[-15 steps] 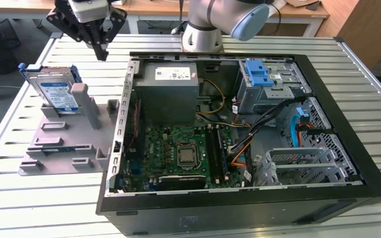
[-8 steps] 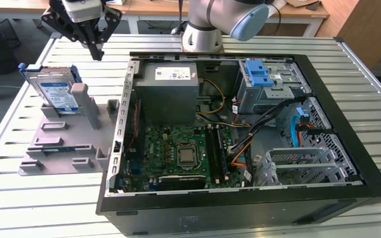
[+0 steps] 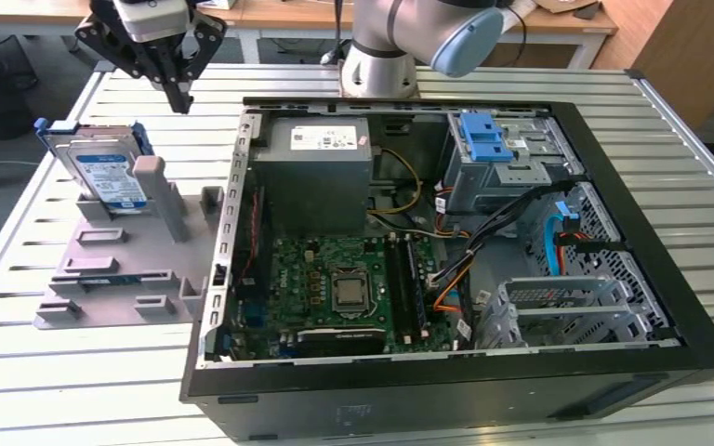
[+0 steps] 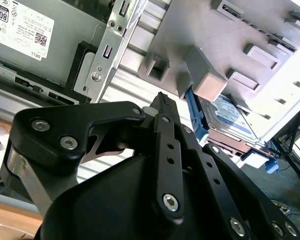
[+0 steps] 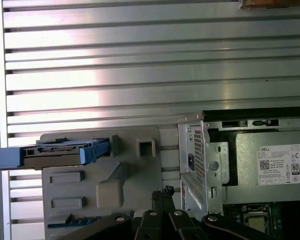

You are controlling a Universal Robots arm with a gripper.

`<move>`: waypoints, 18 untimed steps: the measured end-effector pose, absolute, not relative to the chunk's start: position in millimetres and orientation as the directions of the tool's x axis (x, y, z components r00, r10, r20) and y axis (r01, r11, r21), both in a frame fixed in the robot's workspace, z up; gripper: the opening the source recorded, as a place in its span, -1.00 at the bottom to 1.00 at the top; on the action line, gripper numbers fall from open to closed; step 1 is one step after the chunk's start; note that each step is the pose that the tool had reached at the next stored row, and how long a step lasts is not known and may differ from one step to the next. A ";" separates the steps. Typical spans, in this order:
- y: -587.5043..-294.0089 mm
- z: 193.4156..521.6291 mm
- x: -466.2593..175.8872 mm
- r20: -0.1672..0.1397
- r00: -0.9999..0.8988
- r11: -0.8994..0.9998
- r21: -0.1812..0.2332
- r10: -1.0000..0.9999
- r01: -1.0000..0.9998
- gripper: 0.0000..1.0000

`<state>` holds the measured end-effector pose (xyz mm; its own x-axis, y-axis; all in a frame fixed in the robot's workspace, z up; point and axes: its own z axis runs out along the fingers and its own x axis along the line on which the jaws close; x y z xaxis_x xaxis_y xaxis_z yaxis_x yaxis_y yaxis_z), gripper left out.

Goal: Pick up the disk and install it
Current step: 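Reach for the disk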

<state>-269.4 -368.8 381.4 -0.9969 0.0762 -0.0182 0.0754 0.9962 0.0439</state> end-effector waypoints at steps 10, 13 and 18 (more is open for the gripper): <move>-368.4 381.3 -276.4 -0.018 -0.997 0.996 0.044 0.076 0.075 -0.79; -368.2 381.2 -279.7 -0.018 -0.997 0.996 0.044 0.076 0.075 -0.79; -367.7 380.9 -285.6 -0.018 -0.997 0.996 0.044 0.076 0.075 -0.79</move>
